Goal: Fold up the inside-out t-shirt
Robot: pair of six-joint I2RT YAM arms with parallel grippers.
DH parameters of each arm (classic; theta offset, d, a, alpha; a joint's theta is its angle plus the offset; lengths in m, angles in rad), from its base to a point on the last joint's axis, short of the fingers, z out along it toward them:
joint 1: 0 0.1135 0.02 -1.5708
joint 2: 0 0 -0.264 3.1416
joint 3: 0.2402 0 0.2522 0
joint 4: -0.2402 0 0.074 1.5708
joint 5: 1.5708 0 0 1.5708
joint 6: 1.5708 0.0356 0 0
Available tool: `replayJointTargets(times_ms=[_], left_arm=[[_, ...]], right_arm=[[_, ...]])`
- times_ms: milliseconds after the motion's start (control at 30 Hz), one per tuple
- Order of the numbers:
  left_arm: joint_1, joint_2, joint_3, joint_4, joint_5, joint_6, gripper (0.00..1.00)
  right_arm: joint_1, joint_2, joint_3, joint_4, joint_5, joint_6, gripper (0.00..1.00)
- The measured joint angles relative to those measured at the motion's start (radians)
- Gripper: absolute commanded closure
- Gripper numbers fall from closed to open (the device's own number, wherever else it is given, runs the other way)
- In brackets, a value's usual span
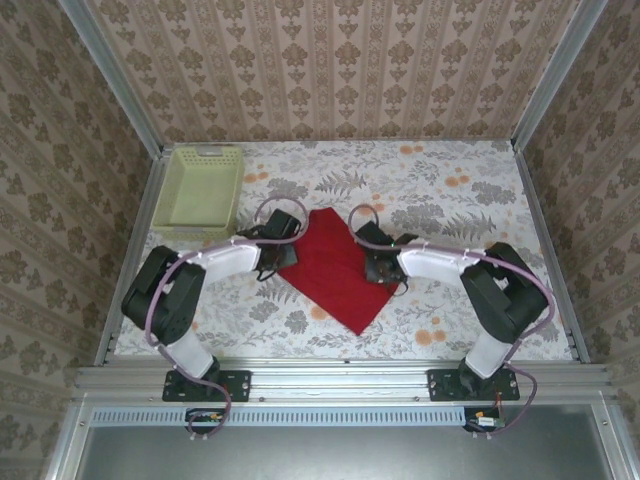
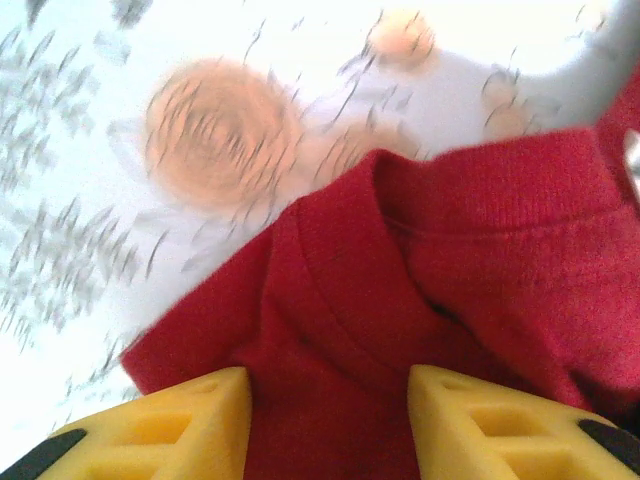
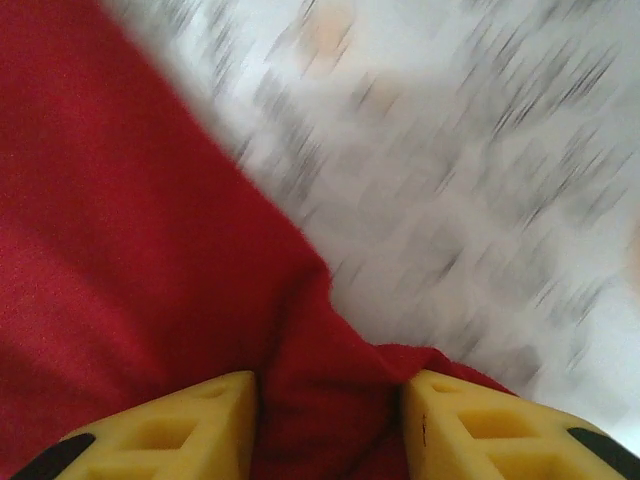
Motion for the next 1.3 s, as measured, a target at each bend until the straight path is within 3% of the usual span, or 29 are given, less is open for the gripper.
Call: replayJointTargets(times_ms=[133,300,500,667,733,867,1000,1233,1300], left_arm=[[0.019,0.034,0.085,-0.013,0.019,0.058,0.49],[-0.016,-0.057,0.076,-0.08,-0.015,0.068,0.44],[-0.219,-0.289,-0.11,-0.09,-0.042,0.001,0.44],[-0.324,-0.263,-0.198,-0.058,-0.014,-0.069,0.45],[-0.327,-0.228,-0.201,-0.042,-0.006,-0.089,0.45],[-0.324,-0.163,-0.201,-0.003,-0.005,-0.115,0.47],[-0.3,-0.145,-0.2,0.014,-0.008,-0.124,0.5],[-0.245,-0.155,-0.225,0.075,0.005,-0.121,0.5],[-0.231,-0.161,-0.227,0.076,0.014,-0.112,0.5]], right_arm=[[0.119,-0.083,-0.059,0.005,-0.066,0.072,0.53],[0.11,-0.241,-0.069,-0.07,0.014,0.076,0.5],[0.055,-0.274,-0.095,-0.045,-0.002,0.006,0.58],[0.071,-0.201,-0.116,-0.005,-0.071,-0.026,0.62],[0.074,-0.165,-0.116,-0.001,-0.07,-0.025,0.65],[0.073,-0.108,-0.115,0.003,-0.065,-0.02,0.87],[0.068,-0.125,-0.129,0.011,-0.057,-0.003,1.0],[0.053,-0.25,-0.225,0.016,-0.05,0.056,1.0],[0.053,-0.275,-0.248,0.034,-0.069,0.066,0.84]])
